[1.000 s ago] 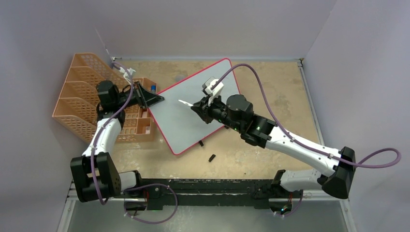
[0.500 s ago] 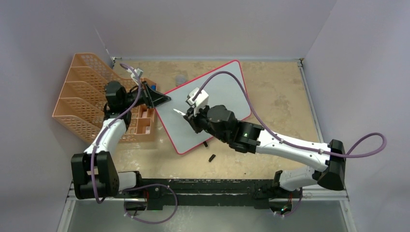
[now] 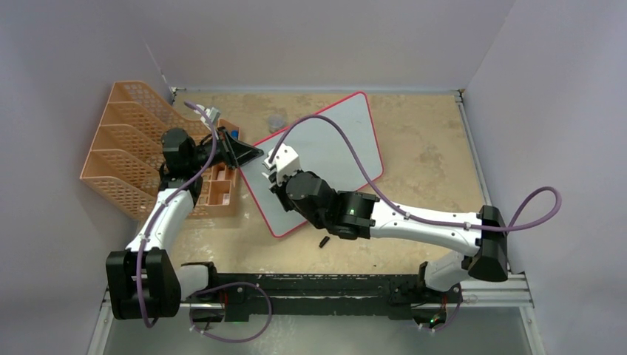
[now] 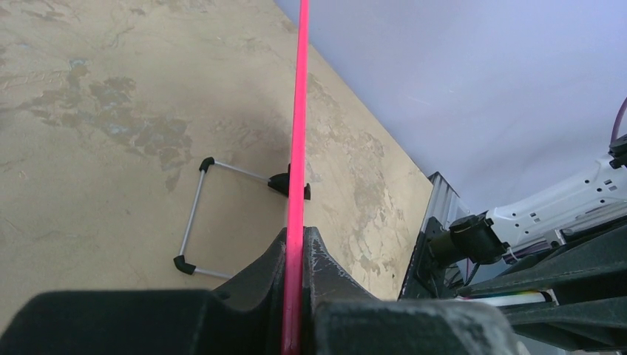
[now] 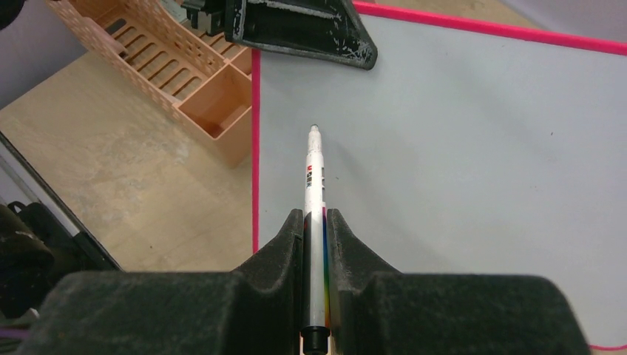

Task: Write a sentence on the whiteboard

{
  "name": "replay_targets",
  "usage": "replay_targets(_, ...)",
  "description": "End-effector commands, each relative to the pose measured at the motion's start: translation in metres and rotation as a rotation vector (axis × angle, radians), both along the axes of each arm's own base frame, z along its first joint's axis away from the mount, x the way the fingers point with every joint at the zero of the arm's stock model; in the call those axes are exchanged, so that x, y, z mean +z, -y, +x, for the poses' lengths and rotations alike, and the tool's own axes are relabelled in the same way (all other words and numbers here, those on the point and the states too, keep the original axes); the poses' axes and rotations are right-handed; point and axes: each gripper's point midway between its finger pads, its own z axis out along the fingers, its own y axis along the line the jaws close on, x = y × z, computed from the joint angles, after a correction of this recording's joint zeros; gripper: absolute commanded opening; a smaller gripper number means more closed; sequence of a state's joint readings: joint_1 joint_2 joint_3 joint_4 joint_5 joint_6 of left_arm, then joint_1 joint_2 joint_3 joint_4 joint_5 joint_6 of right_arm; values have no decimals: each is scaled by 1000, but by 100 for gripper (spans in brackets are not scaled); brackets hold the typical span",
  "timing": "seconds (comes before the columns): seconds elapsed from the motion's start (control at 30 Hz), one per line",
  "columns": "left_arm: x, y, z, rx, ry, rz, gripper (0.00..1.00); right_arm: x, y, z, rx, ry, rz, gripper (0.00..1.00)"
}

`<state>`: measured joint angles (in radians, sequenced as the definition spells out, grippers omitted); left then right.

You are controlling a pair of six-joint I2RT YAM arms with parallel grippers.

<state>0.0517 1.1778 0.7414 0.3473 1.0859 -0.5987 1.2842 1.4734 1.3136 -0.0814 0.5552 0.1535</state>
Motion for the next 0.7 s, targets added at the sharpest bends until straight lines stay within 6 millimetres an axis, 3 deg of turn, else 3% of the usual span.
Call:
replay_targets(0.0,1,1,1,9,45,24,0,34,3,7,-79,21,61,0)
replay_targets(0.67,0,1,1,8,40,25,0,29,-14,8,-107,28,5,0)
